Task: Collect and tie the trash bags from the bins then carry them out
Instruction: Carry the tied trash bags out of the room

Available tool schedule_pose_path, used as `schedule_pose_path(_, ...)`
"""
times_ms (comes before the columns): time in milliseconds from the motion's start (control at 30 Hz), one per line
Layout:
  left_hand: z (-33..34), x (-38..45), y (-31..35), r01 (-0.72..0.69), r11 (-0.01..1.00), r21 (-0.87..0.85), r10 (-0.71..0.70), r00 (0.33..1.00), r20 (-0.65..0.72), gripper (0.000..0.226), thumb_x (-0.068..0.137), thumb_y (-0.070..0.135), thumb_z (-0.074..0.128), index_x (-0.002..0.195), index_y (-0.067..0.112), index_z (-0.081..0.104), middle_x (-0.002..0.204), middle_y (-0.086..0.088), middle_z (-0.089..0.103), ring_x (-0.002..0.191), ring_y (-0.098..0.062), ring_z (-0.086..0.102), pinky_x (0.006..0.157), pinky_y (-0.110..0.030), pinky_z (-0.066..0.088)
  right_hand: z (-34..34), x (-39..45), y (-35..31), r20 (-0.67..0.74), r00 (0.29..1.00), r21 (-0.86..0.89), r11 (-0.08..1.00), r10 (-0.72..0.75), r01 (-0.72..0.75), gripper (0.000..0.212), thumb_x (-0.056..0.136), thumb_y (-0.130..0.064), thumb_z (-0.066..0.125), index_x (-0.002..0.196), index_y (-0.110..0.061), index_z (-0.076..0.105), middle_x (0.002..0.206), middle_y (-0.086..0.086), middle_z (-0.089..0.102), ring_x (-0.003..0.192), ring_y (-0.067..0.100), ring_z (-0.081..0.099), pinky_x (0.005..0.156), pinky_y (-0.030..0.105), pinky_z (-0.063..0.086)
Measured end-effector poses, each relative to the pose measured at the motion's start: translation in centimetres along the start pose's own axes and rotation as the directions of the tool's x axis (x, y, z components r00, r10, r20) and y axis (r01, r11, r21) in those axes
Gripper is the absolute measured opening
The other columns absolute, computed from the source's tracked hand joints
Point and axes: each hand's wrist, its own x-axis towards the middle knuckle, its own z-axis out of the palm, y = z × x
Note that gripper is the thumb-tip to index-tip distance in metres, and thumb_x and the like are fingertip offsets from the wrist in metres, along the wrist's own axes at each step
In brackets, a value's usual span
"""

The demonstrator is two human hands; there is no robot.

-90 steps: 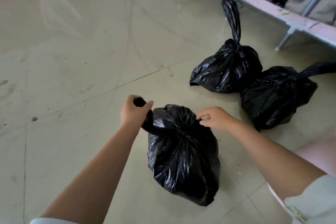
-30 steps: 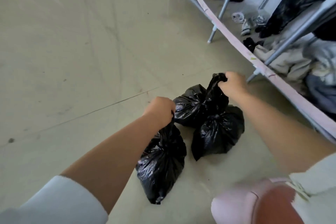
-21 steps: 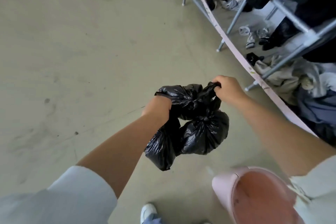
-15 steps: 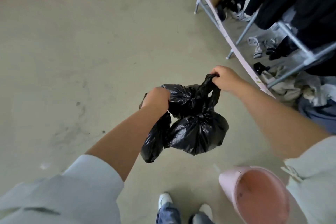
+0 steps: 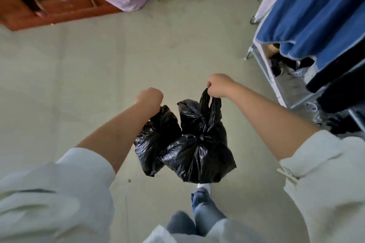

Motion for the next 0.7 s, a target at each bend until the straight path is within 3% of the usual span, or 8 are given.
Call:
schedule_pose_path(67, -3.2, 4.0, -1.0, 0.031, 1.000, 0.000, -0.031, 1.000, -0.002, 0.036, 0.087, -0.005, 0.046, 0.117, 0.006, 0.062, 0.123, -0.016, 0.058, 0.113, -0.033, 0.058, 0.088, -0.034, 0.050, -3.1, 4.4, -1.1, 0.001, 1.000, -0.049, 0.999, -0.012, 0.012, 0.020, 0.078, 0.006, 0.039, 0.063, 0.002, 0.052, 0.067, 0.020, 0.053, 0.067, 0.034, 0.053, 0.052, 0.034, 0.040)
schedule_pose_path(133, -6.3, 8.4, -1.8, 0.048, 0.999, -0.008, -0.048, 0.999, -0.007, 0.036, 0.087, -0.006, 0.046, 0.117, 0.006, 0.062, 0.122, -0.015, 0.058, 0.112, -0.033, 0.058, 0.087, -0.033, 0.050, -6.5, 9.6, -1.8, -0.016, 1.000, -0.061, 0.998, -0.009, 0.008, 0.032, 0.075, 0.007, 0.037, 0.049, -0.009, 0.030, 0.052, 0.008, 0.028, 0.048, 0.022, 0.029, 0.043, 0.027, 0.019)
schedule_pose_path(167, -7.9, 10.8, -2.1, 0.052, 0.999, -0.006, -0.052, 0.999, -0.007, 0.036, 0.086, -0.007, 0.046, 0.116, 0.005, 0.062, 0.121, -0.016, 0.058, 0.111, -0.033, 0.058, 0.086, -0.034, 0.050, -8.3, 12.2, -2.0, -0.027, 1.000, -0.072, 0.997, 0.000, -0.002, 0.034, 0.075, 0.007, 0.037, 0.049, -0.011, 0.026, 0.052, 0.006, 0.025, 0.046, 0.020, 0.024, 0.043, 0.027, 0.016)
schedule_pose_path(333, -16.7, 25.3, -2.6, 0.001, 1.000, -0.006, -0.001, 0.999, -0.053, 0.037, 0.081, -0.015, 0.043, 0.114, -0.009, 0.057, 0.123, -0.022, 0.058, 0.115, -0.035, 0.058, 0.096, -0.039, 0.048, -17.7, 26.8, -0.2, -0.064, 0.995, -0.154, 0.984, 0.078, -0.087, 0.032, 0.081, 0.004, 0.039, 0.052, -0.009, 0.031, 0.057, 0.005, 0.030, 0.049, 0.019, 0.029, 0.044, 0.026, 0.021)
schedule_pose_path(467, -25.0, 37.4, -1.8, -0.067, 0.998, 0.009, 0.067, 0.995, -0.071, 0.034, 0.083, -0.014, 0.044, 0.113, -0.008, 0.058, 0.122, -0.020, 0.059, 0.113, -0.035, 0.058, 0.093, -0.037, 0.049, -26.4, 37.1, 2.3, -0.156, 0.974, -0.150, 0.971, 0.163, -0.186, 0.032, 0.078, 0.004, 0.043, 0.050, -0.007, 0.034, 0.055, 0.006, 0.034, 0.051, 0.022, 0.036, 0.047, 0.024, 0.026)
schedule_pose_path(533, -29.5, 43.6, -1.3, -0.100, 0.995, 0.017, 0.101, 0.992, -0.082, 0.031, 0.084, -0.013, 0.046, 0.111, -0.008, 0.061, 0.120, -0.020, 0.060, 0.110, -0.036, 0.059, 0.089, -0.036, 0.050, -31.0, 41.7, 3.1, -0.201, 0.963, -0.142, 0.967, 0.182, -0.212, 0.026, 0.078, 0.004, 0.045, 0.054, -0.005, 0.039, 0.058, 0.008, 0.039, 0.063, 0.027, 0.045, 0.052, 0.027, 0.031)
schedule_pose_path(600, -33.7, 49.7, -0.4, -0.127, 0.992, 0.020, 0.128, 0.987, -0.098, 0.030, 0.085, -0.011, 0.047, 0.111, -0.006, 0.061, 0.120, -0.020, 0.060, 0.111, -0.036, 0.058, 0.088, -0.035, 0.049, -35.4, 46.2, 3.9, -0.236, 0.955, -0.138, 0.967, 0.179, -0.215, 0.009, 0.080, 0.002, 0.046, 0.074, -0.002, 0.051, 0.074, 0.011, 0.050, 0.078, 0.030, 0.049, 0.061, 0.029, 0.037)
schedule_pose_path(700, -39.1, 59.3, 1.3, -0.150, 0.987, 0.058, 0.156, 0.981, -0.117, 0.032, 0.085, -0.012, 0.047, 0.113, -0.005, 0.060, 0.119, -0.019, 0.060, 0.110, -0.035, 0.059, 0.085, -0.034, 0.049, -41.1, 53.9, 6.0, -0.275, 0.949, -0.133, 0.971, 0.156, -0.198, 0.026, 0.082, 0.002, 0.046, 0.106, -0.003, 0.056, 0.103, 0.017, 0.059, 0.093, 0.033, 0.055, 0.068, 0.031, 0.039)
